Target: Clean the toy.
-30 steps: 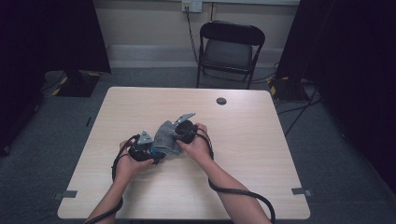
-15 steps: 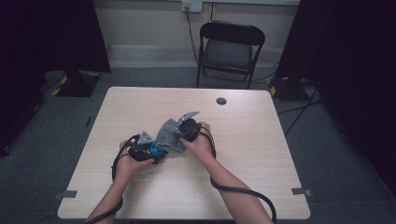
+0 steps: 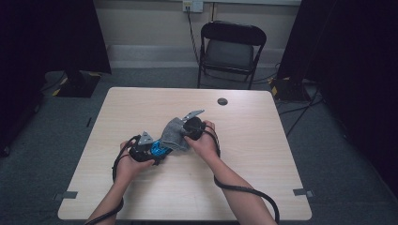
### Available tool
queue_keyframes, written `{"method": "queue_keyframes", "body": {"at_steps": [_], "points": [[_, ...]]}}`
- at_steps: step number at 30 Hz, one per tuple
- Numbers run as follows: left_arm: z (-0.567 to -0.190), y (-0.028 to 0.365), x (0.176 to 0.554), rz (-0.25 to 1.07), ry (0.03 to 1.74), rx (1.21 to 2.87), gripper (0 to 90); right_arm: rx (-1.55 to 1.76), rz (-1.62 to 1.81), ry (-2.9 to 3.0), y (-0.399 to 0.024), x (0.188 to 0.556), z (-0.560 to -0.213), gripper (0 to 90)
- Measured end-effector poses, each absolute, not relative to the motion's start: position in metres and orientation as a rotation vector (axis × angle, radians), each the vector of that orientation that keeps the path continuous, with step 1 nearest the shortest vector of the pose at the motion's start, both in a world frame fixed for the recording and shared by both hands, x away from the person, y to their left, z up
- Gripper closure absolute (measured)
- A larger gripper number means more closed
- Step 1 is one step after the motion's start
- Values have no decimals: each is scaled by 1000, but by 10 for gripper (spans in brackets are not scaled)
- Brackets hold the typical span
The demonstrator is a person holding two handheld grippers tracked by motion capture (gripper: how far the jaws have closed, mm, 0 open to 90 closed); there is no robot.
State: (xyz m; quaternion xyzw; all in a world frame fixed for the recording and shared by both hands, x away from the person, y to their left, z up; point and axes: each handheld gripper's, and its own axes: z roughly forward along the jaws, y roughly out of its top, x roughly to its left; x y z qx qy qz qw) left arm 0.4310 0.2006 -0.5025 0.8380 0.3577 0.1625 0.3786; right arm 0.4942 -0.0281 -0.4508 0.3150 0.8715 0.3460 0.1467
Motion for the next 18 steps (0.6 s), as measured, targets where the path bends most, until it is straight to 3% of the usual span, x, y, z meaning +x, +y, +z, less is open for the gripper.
{"method": "queue_keyframes", "body": {"at_steps": [18], "points": [[-503,201,431,416,913,2141,255,984,984,2479,-47,504,-455,749]]}}
